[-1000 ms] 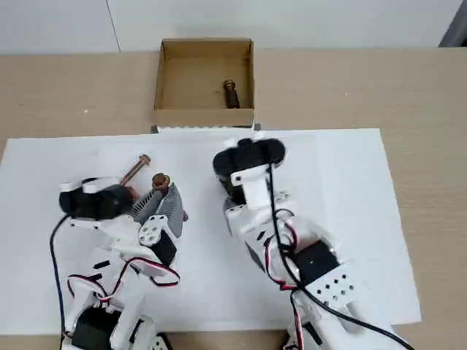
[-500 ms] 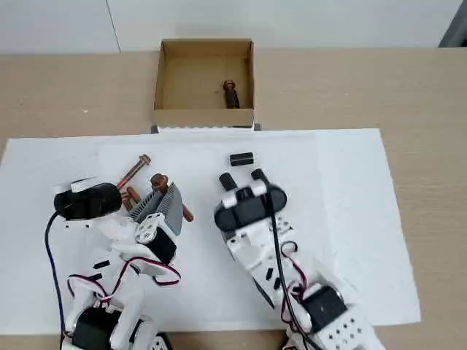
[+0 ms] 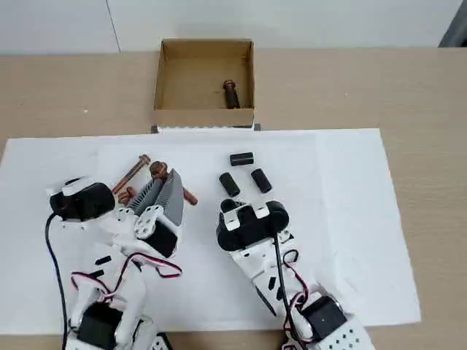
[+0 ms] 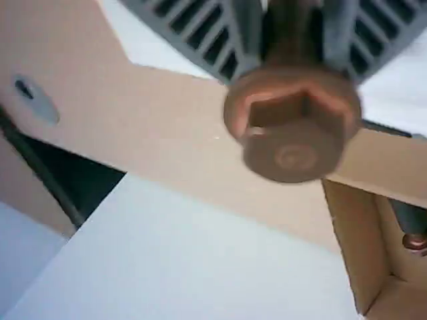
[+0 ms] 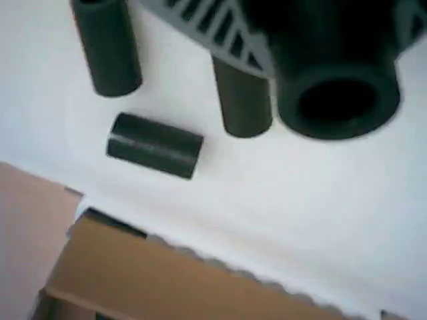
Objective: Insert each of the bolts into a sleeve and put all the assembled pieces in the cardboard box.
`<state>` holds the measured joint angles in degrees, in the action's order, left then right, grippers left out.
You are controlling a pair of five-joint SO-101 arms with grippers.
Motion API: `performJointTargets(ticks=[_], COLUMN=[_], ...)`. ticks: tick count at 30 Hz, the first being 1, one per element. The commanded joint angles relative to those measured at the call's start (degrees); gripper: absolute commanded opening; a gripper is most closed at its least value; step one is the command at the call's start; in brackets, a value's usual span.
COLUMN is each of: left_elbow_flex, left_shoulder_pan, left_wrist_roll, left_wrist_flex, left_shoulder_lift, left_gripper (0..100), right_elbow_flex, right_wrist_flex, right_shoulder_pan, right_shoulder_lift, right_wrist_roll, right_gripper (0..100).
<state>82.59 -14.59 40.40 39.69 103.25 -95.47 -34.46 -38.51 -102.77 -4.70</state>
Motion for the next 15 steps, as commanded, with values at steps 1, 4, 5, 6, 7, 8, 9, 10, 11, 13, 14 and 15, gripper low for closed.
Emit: performJointTargets(ticks=[1,4,5,6,7,8,9,10,11,13,14,15], left_elbow_flex=[0.92,1.54,1.54,1.54,1.54,1.54,1.54,1.54,1.54,1.54,1.54,1.54], left_shoulder_pan=[-1.32,-3.25,-4.13,-4.84,-5.63,-6.24,-6.68,-6.86,-6.86,-6.86,-6.86,-6.95], left_wrist_roll=[1.32,1.41,1.41,1.41,1.41,1.41,1.41,1.41,1.41,1.41,1.41,1.41], left_wrist_flex=[-4.75,-5.45,-5.45,-5.45,-5.45,-5.45,-5.45,-5.45,-5.45,-5.36,-5.36,-5.27], left_shoulder_lift=[0.79,0.79,0.79,0.79,0.79,0.79,0.79,0.79,0.79,0.79,0.79,0.79], left_gripper=[0,0,0,0,0,0,0,0,0,0,0,0], right_elbow_flex=[-0.53,-0.70,-0.70,-0.70,-0.70,-0.70,-0.70,-0.70,-0.70,-0.70,-0.70,-0.70], right_wrist_flex=[1.71,1.71,1.71,1.71,1.71,1.71,1.71,1.71,1.71,1.71,1.63,1.63], right_shoulder_pan=[-1.45,-2.07,-2.07,-2.07,-2.07,-2.07,-2.07,-2.07,-2.07,-2.07,-2.07,-2.15], right_shoulder_lift=[-1.10,-1.10,-1.10,-1.10,-1.10,-1.10,-1.10,-1.10,-1.10,-1.10,-1.10,-1.10], right_wrist_roll=[-0.62,-0.62,-0.62,-0.62,-0.70,-0.70,-0.70,-0.70,-0.70,-0.70,-0.70,-0.70], right_gripper=[0.2,0.2,0.2,0.2,0.2,0.2,0.2,0.2,0.2,0.2,0.2,0.2])
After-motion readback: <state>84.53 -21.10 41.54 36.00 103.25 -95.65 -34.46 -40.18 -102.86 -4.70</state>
